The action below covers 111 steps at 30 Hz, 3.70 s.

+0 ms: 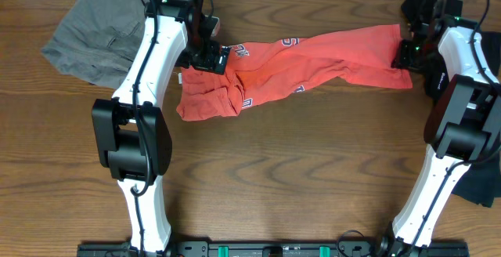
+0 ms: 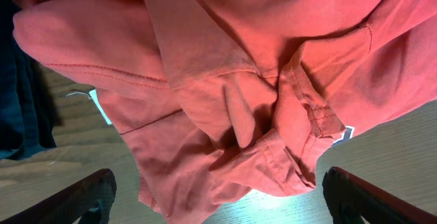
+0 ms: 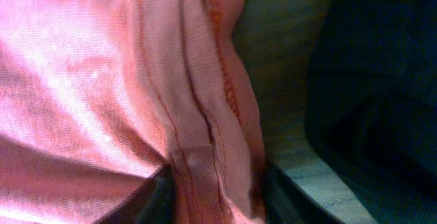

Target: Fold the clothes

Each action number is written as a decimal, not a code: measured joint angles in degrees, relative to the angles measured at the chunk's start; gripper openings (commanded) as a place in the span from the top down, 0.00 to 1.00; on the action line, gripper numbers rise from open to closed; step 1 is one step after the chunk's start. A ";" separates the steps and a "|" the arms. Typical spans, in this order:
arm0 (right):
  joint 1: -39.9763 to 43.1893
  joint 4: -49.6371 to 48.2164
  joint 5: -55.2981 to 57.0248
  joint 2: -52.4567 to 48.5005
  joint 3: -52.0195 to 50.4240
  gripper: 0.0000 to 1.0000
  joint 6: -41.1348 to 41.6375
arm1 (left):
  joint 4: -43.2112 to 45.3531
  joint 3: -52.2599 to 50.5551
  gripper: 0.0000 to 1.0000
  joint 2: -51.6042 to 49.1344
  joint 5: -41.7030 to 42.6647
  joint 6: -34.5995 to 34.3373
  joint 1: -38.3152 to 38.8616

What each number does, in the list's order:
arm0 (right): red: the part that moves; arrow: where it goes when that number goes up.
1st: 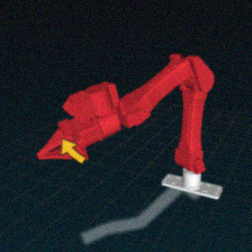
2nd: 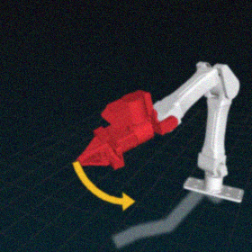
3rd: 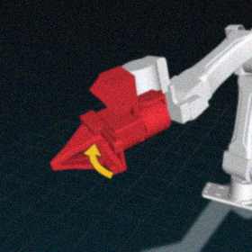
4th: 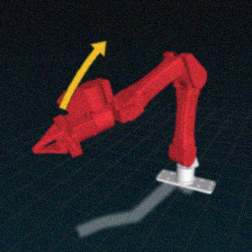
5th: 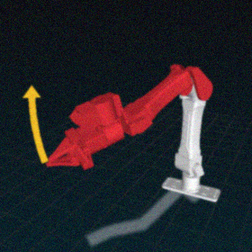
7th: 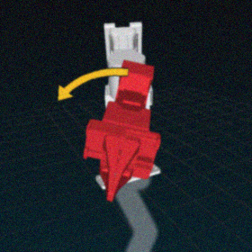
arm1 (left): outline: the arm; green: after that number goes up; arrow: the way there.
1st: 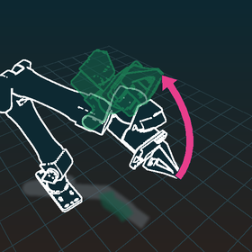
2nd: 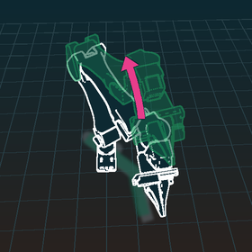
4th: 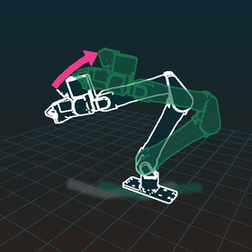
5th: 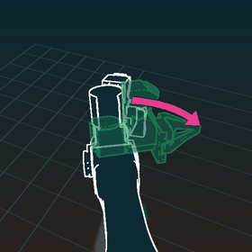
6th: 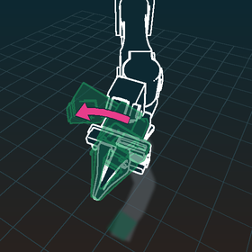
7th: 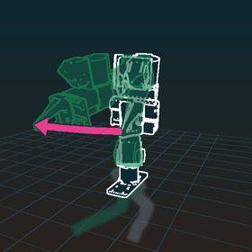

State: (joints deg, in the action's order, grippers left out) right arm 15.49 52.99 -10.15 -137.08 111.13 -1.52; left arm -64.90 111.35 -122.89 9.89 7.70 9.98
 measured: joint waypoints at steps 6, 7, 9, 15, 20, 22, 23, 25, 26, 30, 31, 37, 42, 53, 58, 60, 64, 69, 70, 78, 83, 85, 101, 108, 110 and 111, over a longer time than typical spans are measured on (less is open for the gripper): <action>0.81 1.09 -2.43 0.00 0.13 0.99 1.42 | 0.04 0.00 0.02 0.00 -0.02 0.00 0.00; 1.20 1.86 -2.69 0.00 0.33 0.99 1.46 | 0.04 0.00 0.02 0.00 -0.02 0.00 0.00; 2.01 3.41 -2.80 0.00 0.76 0.99 1.49 | 0.02 0.00 0.02 0.00 -0.02 0.00 0.00; 6.62 9.70 -3.80 0.02 6.73 0.99 0.76 | 0.04 0.00 0.02 0.00 0.00 0.00 0.00; 9.84 13.64 -7.34 1.77 10.78 0.99 -1.31 | 0.07 0.00 0.02 0.00 -0.02 0.00 0.00; 10.12 14.95 -8.20 3.41 11.08 0.99 -2.03 | 0.07 0.00 0.02 0.00 -0.02 0.00 0.00; 10.01 15.69 -8.61 4.42 11.13 0.99 -2.36 | 0.07 0.00 0.02 0.00 -0.02 0.00 0.00; 9.33 16.74 -9.18 6.21 11.28 0.99 -3.02 | 0.07 0.00 0.02 0.00 -0.02 0.00 0.00; 8.79 17.18 -9.42 6.99 11.47 0.99 -3.37 | 0.07 0.00 0.02 0.00 0.00 0.00 0.00; 5.16 18.95 -9.68 8.92 11.87 0.99 -4.37 | 0.07 0.00 0.02 0.00 0.00 0.02 0.00; 3.74 19.41 -9.68 9.05 11.91 0.99 -4.63 | 0.09 0.00 0.02 0.00 0.00 0.02 0.00; -5.51 19.63 -9.46 9.05 11.91 0.98 -5.25 | 0.46 0.00 0.02 0.00 0.00 0.02 0.00; -13.42 19.58 -7.32 9.05 11.91 0.92 -5.46 | 0.46 0.00 0.02 0.00 -0.02 0.02 0.00; -26.23 18.43 -3.19 8.94 11.91 0.90 -5.42 | 0.48 0.00 0.02 0.00 0.00 0.02 0.00; -28.92 18.18 -2.80 6.56 11.91 0.77 -5.03 | 0.72 0.00 0.02 0.00 -0.02 0.02 0.00; -29.49 18.01 -2.62 5.31 11.91 0.71 -5.07 | 0.81 0.00 0.02 0.00 0.00 0.02 0.00; -29.46 17.88 -2.25 4.55 11.91 0.58 -4.85 | 0.85 0.00 0.02 0.00 0.00 0.02 0.00; -28.39 20.00 -2.03 4.55 13.75 0.47 -4.87 | 1.40 -0.20 0.02 0.00 0.83 0.02 0.00; -27.89 20.59 -1.95 4.55 14.53 0.47 -4.90 | 1.73 -0.46 0.02 0.00 1.33 0.02 0.00; -22.23 25.16 -1.81 4.63 21.59 0.44 -4.94 | 5.53 -6.40 0.02 0.00 3.72 0.02 0.00; -20.68 26.25 -1.60 4.66 21.77 0.47 -4.92 | 6.93 -7.21 0.02 0.00 3.89 0.02 0.00; -20.76 26.25 -1.60 4.66 21.64 0.48 -4.94 | 7.30 -7.21 0.02 0.00 3.91 0.02 0.00; -25.92 17.73 5.88 4.66 8.68 0.55 1.70 | 7.78 -7.21 0.02 0.00 3.91 0.02 0.00; -28.37 13.16 12.31 4.66 4.50 0.60 7.48 | 7.76 -7.21 0.02 0.00 3.91 0.02 0.00; -28.46 12.55 13.35 4.66 3.76 0.64 8.52 | 7.78 -7.21 0.02 0.00 3.91 0.02 0.00; -28.44 12.02 13.88 4.66 3.34 0.66 9.11 | 7.76 -7.21 0.02 0.00 3.91 0.02 0.00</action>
State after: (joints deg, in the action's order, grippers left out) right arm -12.95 65.01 3.73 -132.42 114.48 7.60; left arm -57.14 104.14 -122.89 13.80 7.73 9.98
